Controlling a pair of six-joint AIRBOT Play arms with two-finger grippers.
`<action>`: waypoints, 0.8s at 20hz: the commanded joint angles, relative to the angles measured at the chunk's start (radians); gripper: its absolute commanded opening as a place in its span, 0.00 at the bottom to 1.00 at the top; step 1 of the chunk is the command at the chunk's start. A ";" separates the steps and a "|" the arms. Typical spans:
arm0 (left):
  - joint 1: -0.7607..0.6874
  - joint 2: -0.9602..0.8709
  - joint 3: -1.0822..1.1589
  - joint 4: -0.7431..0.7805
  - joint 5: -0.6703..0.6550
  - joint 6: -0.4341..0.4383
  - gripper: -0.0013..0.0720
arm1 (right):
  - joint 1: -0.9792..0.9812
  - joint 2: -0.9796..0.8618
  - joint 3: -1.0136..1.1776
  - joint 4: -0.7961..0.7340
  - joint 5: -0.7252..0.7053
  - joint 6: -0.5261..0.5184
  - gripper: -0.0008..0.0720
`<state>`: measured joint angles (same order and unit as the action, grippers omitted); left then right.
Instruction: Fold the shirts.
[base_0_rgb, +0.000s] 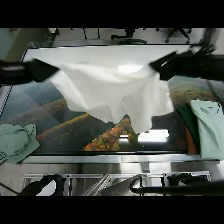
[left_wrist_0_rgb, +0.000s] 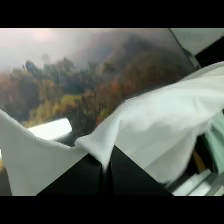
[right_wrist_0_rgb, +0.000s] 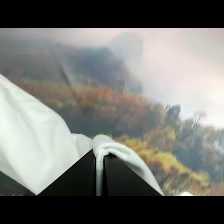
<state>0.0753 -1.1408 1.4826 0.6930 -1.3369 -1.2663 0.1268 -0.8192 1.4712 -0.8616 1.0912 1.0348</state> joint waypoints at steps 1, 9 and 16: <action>-0.057 -0.169 -0.203 0.025 0.016 0.092 0.04 | 0.000 -0.175 -0.176 -0.006 0.022 0.013 0.04; 0.021 -0.619 -0.054 0.092 0.109 0.111 0.98 | -0.001 -0.506 -0.244 0.048 -0.234 0.010 0.58; 0.114 -0.634 0.095 0.095 -0.301 -0.018 0.98 | -0.108 -0.239 -0.164 -0.026 -0.025 0.110 0.76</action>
<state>0.1635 -1.7824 1.5780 0.7837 -1.4933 -1.2335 0.0673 -1.1568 1.2964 -0.8352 0.9768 1.0672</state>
